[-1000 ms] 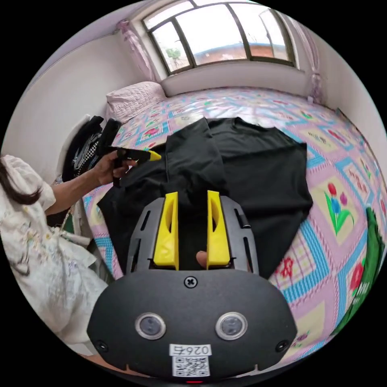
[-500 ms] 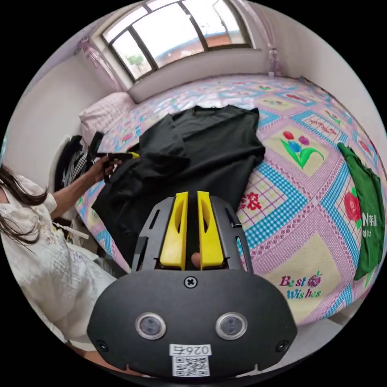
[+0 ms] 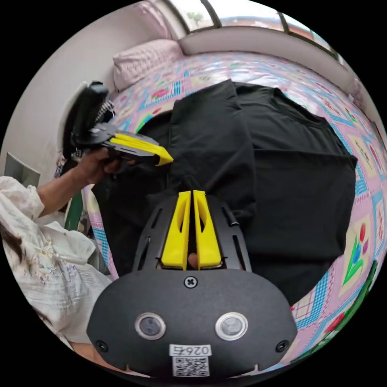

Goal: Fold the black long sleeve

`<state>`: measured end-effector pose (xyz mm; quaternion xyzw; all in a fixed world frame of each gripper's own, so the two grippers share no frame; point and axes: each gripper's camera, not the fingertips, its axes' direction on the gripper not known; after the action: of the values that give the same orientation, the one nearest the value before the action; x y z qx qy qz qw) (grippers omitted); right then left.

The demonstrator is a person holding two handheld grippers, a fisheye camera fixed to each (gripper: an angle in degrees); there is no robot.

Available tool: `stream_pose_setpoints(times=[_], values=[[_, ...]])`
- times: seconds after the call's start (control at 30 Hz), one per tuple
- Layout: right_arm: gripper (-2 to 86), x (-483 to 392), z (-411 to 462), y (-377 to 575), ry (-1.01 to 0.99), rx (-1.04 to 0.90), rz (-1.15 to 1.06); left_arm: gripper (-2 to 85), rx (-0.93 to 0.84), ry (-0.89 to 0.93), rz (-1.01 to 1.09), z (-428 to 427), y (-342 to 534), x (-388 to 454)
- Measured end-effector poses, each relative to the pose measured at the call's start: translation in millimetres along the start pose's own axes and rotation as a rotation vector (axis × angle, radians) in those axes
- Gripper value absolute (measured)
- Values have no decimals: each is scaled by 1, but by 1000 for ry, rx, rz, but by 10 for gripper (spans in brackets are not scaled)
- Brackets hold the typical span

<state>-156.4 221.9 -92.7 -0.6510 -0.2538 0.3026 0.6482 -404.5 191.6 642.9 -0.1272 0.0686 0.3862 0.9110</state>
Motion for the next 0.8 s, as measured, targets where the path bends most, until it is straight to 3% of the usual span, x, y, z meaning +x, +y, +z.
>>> stream_pose_setpoints(times=[0.1, 0.23, 0.37, 0.53, 0.73, 0.8], values=[[-12, 10, -52, 76, -18, 154, 124, -10, 22, 64, -40, -9, 14, -7], [3, 20, -95, 187, 32, 212, 394, -10, 41, 121, -75, -17, 23, -9], [36, -3, -115, 210, 78, 308, 454, -10, 33, 99, -95, -28, 25, 5], [41, -35, -81, 162, 99, 319, 326, -9, 174, -85, -186, -72, 32, 15], [35, -23, -55, 150, -68, 331, 327, 9, 345, -393, -299, -137, 31, -5], [34, -16, -50, 149, -104, 336, 346, 97, 353, -471, -274, -146, 18, -16]])
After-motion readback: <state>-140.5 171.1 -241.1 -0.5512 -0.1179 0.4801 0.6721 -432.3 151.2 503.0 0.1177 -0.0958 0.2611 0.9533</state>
